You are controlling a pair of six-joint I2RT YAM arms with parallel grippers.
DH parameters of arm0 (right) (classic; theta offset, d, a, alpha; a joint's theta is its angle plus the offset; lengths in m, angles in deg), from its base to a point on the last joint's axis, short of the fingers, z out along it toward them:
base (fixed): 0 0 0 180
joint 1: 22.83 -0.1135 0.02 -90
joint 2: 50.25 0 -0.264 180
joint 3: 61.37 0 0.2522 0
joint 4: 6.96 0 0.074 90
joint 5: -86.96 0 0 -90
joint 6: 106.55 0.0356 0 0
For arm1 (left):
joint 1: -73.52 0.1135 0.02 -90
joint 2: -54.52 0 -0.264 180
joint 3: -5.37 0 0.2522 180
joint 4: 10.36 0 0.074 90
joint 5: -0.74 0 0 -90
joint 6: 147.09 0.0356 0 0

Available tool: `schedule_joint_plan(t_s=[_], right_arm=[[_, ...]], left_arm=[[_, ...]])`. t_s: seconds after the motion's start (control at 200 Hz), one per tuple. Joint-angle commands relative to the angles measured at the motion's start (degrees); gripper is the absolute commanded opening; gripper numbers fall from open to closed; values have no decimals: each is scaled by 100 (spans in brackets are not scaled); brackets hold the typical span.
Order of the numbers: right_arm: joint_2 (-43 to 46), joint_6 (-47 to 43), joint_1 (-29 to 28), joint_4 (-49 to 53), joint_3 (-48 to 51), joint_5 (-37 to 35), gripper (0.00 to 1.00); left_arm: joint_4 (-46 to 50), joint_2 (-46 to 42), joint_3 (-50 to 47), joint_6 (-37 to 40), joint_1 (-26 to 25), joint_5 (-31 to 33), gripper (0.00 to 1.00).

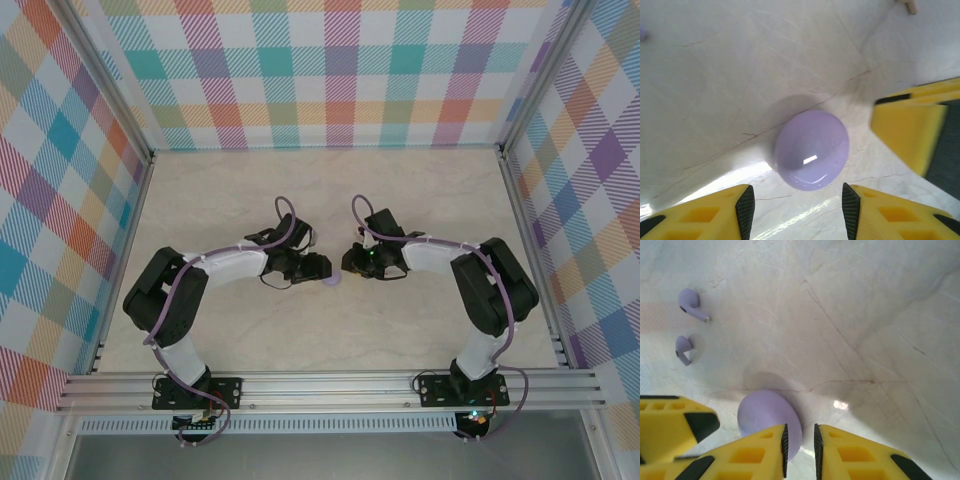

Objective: Insert wireless bluetooth earbuds into charging case

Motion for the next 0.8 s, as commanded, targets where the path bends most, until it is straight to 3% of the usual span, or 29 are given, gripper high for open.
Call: schedule_joint_plan(t_s=[0.0,0.415,0.795], right_arm=[[395,-94,-47,170,259,65,23],[309,151,-191,-182,546,509,21],[-216,286,-259,-184,142,367,19]], left_arm=[[344,35,277,320,43,190,51],[52,1021,979,675,314,-633,45],[-250,570,247,375,305,-645,45]])
